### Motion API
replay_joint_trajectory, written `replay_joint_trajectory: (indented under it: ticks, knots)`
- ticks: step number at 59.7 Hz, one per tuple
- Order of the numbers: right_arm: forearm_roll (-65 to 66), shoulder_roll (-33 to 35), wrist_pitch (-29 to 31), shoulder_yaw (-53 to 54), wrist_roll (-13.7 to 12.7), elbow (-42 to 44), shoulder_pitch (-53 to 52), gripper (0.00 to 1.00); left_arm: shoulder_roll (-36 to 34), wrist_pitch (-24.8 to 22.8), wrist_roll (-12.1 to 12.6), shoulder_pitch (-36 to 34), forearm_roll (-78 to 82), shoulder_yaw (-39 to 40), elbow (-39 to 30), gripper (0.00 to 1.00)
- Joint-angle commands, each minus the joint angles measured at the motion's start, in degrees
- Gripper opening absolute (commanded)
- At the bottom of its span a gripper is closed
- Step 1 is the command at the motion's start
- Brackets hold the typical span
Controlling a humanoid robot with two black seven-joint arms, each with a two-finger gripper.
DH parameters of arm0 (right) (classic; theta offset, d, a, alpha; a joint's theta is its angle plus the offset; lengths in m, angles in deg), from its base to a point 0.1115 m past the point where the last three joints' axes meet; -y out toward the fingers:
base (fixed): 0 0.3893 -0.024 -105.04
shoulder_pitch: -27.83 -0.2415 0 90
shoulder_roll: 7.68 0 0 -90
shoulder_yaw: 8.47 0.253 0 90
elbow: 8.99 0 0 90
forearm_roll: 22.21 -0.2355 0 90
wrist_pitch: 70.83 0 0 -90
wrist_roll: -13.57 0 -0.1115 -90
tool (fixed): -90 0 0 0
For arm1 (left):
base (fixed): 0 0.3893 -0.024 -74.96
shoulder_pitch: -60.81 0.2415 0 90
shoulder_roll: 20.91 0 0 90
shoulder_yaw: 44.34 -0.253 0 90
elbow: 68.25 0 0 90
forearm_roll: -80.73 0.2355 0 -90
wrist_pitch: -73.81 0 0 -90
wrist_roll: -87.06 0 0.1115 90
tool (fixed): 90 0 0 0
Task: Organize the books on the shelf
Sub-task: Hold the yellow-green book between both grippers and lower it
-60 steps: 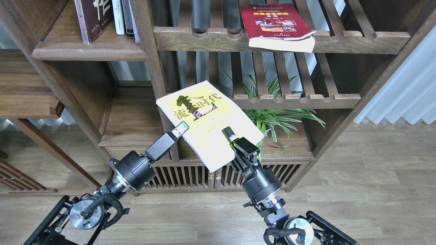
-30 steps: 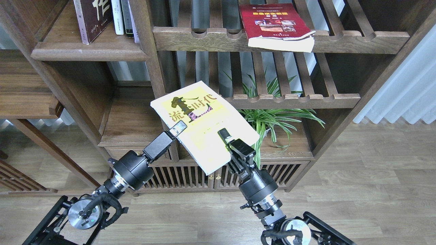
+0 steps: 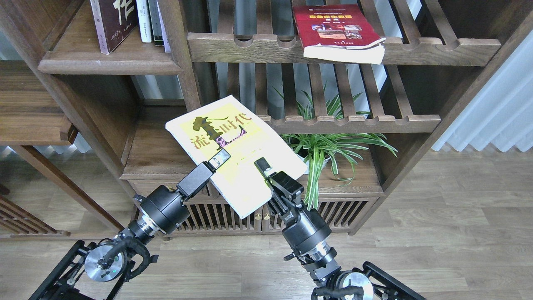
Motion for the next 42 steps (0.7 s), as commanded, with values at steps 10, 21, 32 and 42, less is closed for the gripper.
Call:
replay_joint_trajectory:
  ticks: [10,21,32,42]
  knots:
    - [0.58,-0.26,0.01,-0.35,-0.09,0.31,0.31,0.08,0.00,0.00,-0.44,0.00,0.01,0.09,0.04,0.88]
    - [0.67,-0.35,0.01,-0.35,-0.09,0.58,0.31,0.08,0.00,0.00,-0.35,0.00,0.01,0.09,0.22,0.77]
    - [0.85,-0.52,0.01,-0.35,-0.09,1.37,0.31,0.08,0.00,0.00,-0.61,0.08,0.01,0.00,0.48,0.63]
    - [0.94,-0.52,0.01,-0.18,-0.09,1.72,0.31,0.10,0.00,0.00,-0.70,-0.18,-2.80,-1.05,0.66,0.33]
